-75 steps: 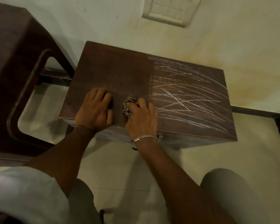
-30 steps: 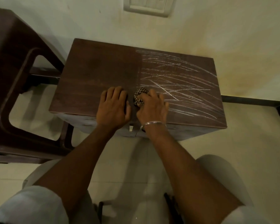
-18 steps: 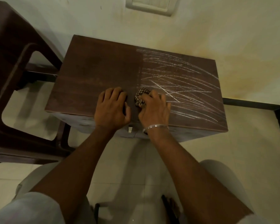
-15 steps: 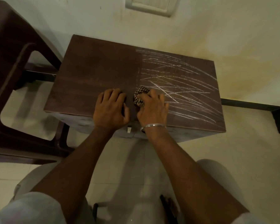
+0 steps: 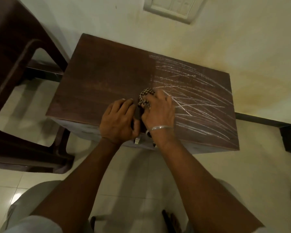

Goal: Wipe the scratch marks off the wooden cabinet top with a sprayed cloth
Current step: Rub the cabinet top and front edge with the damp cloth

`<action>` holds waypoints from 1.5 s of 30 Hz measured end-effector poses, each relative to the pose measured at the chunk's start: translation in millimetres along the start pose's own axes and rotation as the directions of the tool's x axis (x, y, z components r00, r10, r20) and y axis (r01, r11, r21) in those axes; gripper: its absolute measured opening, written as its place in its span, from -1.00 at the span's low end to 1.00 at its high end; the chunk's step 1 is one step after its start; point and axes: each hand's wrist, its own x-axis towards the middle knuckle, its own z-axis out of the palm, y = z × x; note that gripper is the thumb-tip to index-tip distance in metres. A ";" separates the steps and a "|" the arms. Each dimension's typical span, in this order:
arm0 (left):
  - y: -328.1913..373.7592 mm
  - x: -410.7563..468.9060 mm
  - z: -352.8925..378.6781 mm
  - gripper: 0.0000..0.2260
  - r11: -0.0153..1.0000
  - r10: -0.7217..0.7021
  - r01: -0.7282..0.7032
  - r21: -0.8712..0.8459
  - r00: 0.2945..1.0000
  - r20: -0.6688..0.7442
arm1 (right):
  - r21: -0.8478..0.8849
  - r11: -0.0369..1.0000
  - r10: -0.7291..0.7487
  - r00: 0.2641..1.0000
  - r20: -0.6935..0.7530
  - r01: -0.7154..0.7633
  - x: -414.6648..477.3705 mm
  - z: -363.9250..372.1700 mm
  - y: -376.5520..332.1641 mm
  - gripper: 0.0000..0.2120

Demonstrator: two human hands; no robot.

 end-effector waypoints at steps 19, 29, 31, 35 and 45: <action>0.7 1.0 -2.4 -0.57 0.998 -0.045 0.047 -0.037 0.998 0.053 | 0.074 0.997 -0.016 0.993 -0.113 0.024 -4.0 17.0 3.5 -0.70; -0.1 -0.9 1.6 -0.57 0.999 -0.035 0.035 -0.013 0.999 0.036 | 0.071 0.997 0.038 0.996 -0.076 -0.032 49.9 11.7 -1.0 -0.74; 0.1 -0.4 2.9 -0.57 0.999 -0.039 0.040 -0.021 0.999 0.019 | 0.063 0.998 0.027 0.994 -0.110 -0.021 29.3 16.4 3.1 -0.75; -0.1 -0.5 4.7 -0.59 0.999 -0.042 0.042 -0.033 0.999 -0.007 | 0.064 0.998 0.038 0.989 -0.142 -0.030 31.5 18.1 2.6 -0.74; -0.6 -1.9 4.9 -0.58 0.999 -0.036 0.035 -0.016 0.999 -0.038 | 0.108 0.994 0.044 0.989 -0.138 -0.029 46.5 19.9 4.0 -0.71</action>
